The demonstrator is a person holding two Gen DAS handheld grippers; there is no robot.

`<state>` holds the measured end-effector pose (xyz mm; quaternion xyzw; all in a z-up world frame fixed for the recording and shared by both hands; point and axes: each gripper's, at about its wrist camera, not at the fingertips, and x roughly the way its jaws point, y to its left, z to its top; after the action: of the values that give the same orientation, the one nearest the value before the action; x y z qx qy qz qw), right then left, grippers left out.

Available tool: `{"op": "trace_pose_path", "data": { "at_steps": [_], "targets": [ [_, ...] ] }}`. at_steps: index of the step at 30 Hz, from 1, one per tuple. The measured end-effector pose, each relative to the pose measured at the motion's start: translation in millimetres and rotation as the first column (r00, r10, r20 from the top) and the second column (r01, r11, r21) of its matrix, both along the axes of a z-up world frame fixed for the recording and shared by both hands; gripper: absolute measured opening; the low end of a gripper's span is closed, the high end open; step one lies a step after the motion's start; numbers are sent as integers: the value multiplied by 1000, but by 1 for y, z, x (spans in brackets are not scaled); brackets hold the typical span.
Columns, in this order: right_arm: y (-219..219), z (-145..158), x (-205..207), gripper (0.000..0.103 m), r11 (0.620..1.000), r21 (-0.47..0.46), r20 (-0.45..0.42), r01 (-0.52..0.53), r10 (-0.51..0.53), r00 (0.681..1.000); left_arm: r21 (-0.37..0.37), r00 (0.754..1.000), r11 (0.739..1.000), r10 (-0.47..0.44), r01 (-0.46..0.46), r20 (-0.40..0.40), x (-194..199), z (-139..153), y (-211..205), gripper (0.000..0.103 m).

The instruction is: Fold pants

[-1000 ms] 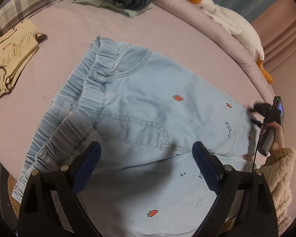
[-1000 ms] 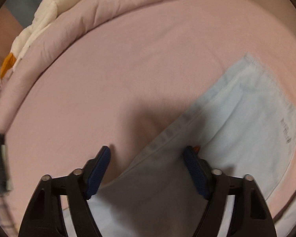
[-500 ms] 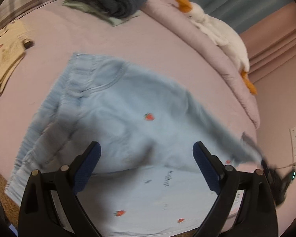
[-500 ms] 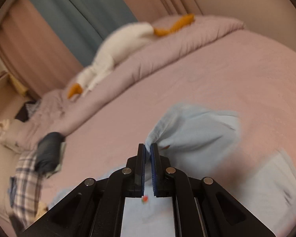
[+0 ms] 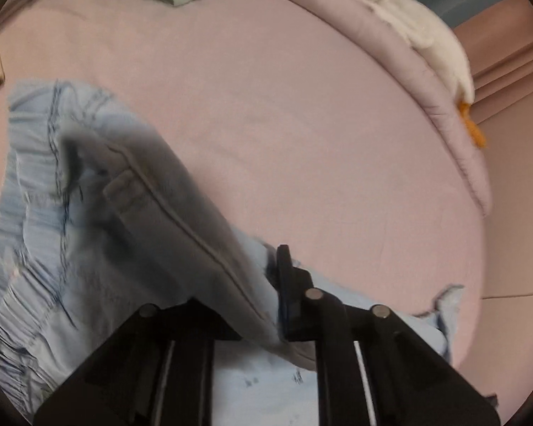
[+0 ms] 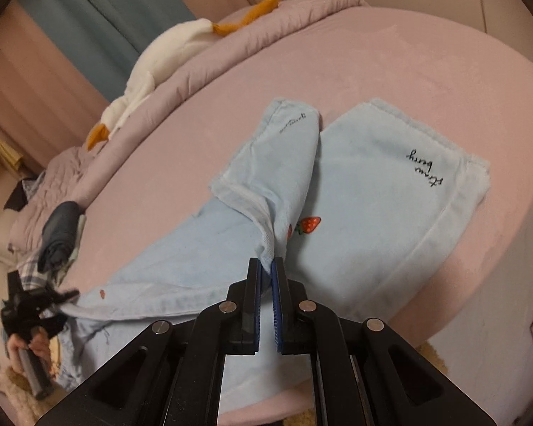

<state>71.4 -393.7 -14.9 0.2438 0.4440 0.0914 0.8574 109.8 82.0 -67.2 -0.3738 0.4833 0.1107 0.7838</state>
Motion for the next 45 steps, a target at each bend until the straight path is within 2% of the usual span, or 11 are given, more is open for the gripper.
{"op": "trace_pose_path", "data": {
  "at_steps": [7,17,20,22,24,30,32,33,35,40,45],
  "targets": [
    [2,26,-11,7,991,-131,71,8,1,997,-27,973,993,-109,116,205,-108,51,-29,11],
    [10,-16,-11,7,943,-329,-69,-53,31,997,-126,996,989,-84,84,4,-163,-31,-46,23],
    [20,-21,-2,10,907,-411,-110,-90,49,993,-68,997,995,-74,75,8,-171,-19,-46,43],
    [29,-18,6,39,867,-489,-107,-94,47,993,14,999,999,-36,36,1,-174,-11,-38,63],
    [39,-12,14,61,799,-595,-84,-80,37,996,57,1000,998,-5,5,4,-179,-11,-28,66],
    [74,-15,54,61,727,-670,-51,-147,153,987,-29,997,997,76,-75,27,-181,-18,8,64],
    [86,-17,66,52,706,-690,-43,-163,185,982,-36,994,995,97,-95,48,-184,-19,14,59],
    [93,-17,72,33,698,-696,-34,-169,204,978,-28,994,995,102,-100,48,-183,-21,15,48],
    [100,-18,84,5,708,-683,-29,-179,218,976,-2,994,995,104,-104,16,-183,-27,15,30],
    [80,19,88,3,826,-562,106,-47,128,986,-84,992,988,128,-126,18,-192,-24,34,20],
    [-22,47,69,3,934,-309,174,182,-132,976,-53,995,994,100,-99,12,-195,-18,32,19]
  ]
}}
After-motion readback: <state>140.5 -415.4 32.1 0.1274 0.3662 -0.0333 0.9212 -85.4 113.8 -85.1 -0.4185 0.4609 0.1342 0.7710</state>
